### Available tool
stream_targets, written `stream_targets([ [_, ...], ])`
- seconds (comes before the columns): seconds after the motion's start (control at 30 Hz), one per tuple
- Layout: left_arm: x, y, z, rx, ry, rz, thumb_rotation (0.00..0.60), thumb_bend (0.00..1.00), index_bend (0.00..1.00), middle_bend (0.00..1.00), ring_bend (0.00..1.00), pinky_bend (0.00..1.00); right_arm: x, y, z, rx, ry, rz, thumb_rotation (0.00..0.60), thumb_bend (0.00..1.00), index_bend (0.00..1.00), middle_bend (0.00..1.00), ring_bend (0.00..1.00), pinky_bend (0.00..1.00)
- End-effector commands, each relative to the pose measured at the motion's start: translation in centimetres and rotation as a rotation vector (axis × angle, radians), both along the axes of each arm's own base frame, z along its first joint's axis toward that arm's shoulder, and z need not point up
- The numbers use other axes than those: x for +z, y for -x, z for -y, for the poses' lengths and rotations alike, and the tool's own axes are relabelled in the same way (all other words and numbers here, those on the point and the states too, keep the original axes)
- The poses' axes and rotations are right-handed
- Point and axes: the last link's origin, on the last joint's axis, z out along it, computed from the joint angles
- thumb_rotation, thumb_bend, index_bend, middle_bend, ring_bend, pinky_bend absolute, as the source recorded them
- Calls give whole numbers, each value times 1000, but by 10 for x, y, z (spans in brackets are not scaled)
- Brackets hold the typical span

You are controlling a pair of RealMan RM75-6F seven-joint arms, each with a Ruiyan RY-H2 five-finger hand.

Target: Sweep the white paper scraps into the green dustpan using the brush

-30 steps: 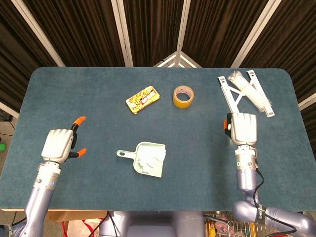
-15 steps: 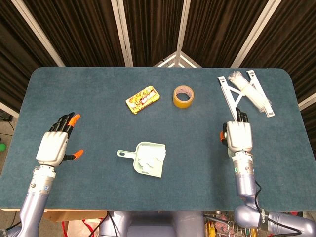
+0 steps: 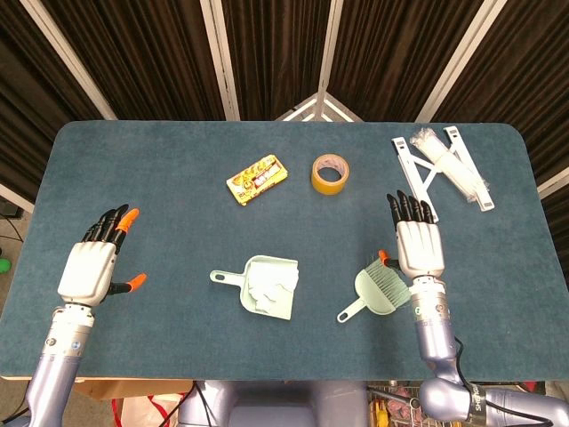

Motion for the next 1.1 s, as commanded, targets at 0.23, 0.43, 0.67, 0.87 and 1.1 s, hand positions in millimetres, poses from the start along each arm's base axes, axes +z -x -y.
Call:
stream_targets([
  [0.23,8,6,4,9,-9,3,600,0,0,0,39,159,19,5,1,-8,23,-34,600,243,0,0,0,70],
  [0.43,14,25,19,16,-16,-35,600,0,0,0,1,128,31,41,-19,-5,9,-99,600,242,0,0,0,71],
  [0.67,22,63,55,24,-9,-74,600,0,0,0,0,44,57,99,-63,-30,36,-91,600,242,0,0,0,42],
  [0.87,33,91,82,-7,-46,-116,600,0,0,0,0,0,79,134,-119,-11,44,-117,600,243,0,0,0,11],
  [1.1,44,120,96,6,-101,-188,600,0,0,0,0,0,96,149,-165,76,87,-180,600,242,0,0,0,0],
])
